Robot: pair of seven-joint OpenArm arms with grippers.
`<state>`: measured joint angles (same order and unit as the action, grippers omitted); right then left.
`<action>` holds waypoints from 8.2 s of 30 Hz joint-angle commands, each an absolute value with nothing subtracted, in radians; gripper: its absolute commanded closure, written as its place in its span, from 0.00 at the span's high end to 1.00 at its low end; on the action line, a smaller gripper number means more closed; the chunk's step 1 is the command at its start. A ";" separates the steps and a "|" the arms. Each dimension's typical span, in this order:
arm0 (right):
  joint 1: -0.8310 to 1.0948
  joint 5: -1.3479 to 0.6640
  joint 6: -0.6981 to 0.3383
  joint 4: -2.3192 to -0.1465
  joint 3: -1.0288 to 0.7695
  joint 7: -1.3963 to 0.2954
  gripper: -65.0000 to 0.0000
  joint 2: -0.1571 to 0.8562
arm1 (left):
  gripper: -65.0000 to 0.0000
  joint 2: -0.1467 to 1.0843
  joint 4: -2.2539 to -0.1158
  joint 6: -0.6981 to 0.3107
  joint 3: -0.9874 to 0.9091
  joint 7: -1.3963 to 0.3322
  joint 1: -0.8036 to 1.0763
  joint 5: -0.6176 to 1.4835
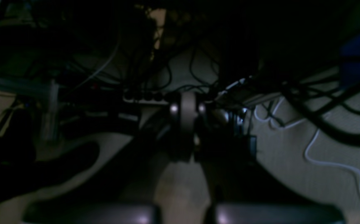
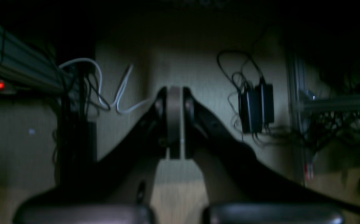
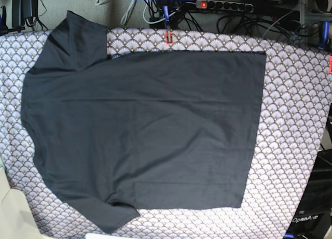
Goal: Fold the T-shirt properly
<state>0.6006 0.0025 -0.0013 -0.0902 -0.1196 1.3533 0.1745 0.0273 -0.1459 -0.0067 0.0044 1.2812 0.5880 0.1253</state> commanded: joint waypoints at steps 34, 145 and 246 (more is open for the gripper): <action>1.066 -0.147 -0.028 -1.934 -0.228 0.334 0.24 0.151 | 0.00 0.120 -2.003 -0.004 -0.292 -0.191 0.897 0.375; 0.578 -0.421 -0.305 -1.664 -0.464 -0.177 0.00 0.142 | 0.43 0.116 -1.709 -0.004 -0.383 -0.541 0.507 0.374; -0.305 -0.395 -0.305 -1.185 -0.197 -0.475 0.00 0.415 | 0.00 0.156 -1.313 -0.001 -0.274 -0.601 -0.309 0.366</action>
<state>-0.2710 -0.3847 -0.3065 -1.1694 -0.1932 -0.5026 0.3939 0.1471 -1.2957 0.0006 -0.2714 -0.6262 -0.2798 0.3614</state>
